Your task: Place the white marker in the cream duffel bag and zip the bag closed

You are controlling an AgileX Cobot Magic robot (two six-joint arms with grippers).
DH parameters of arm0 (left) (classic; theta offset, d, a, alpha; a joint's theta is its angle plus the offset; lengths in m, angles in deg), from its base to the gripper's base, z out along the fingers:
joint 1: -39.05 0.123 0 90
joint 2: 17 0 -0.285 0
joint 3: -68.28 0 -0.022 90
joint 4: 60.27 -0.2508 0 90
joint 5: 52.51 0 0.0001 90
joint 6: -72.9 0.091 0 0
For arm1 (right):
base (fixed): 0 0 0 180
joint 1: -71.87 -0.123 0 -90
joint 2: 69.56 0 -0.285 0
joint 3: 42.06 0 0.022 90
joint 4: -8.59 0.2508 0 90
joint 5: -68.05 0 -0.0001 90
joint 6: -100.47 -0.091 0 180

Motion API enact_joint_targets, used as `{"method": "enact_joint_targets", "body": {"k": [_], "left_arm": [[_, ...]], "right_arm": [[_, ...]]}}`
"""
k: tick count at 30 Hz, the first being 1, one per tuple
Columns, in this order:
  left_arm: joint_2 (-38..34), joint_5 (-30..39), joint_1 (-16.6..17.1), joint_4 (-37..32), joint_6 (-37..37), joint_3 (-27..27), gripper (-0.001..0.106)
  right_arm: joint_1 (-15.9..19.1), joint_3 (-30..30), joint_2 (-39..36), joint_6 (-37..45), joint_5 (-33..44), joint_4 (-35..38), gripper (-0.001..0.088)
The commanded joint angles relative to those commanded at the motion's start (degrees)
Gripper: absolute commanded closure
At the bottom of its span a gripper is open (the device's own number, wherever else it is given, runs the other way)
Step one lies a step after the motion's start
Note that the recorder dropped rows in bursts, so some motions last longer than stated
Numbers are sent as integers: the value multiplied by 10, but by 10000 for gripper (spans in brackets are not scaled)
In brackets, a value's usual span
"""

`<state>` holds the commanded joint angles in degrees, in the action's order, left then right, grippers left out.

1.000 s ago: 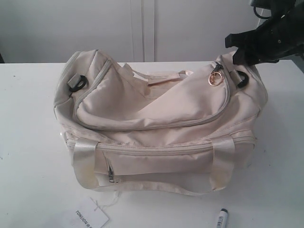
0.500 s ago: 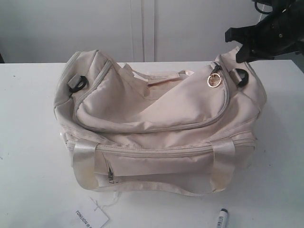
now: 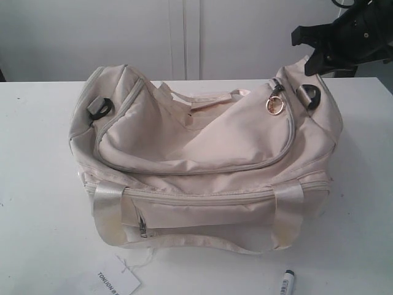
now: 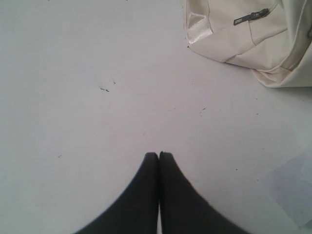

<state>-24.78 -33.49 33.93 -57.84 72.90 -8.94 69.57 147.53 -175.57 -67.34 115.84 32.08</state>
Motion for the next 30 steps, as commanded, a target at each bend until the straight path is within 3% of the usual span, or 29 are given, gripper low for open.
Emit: {"method": "enact_joint_targets", "body": {"k": [30], "left_arm": [[0, -23, 0, 10, 13, 0, 1053]], "right_arm": [[0, 0, -2, 0, -7, 0, 868]]}}
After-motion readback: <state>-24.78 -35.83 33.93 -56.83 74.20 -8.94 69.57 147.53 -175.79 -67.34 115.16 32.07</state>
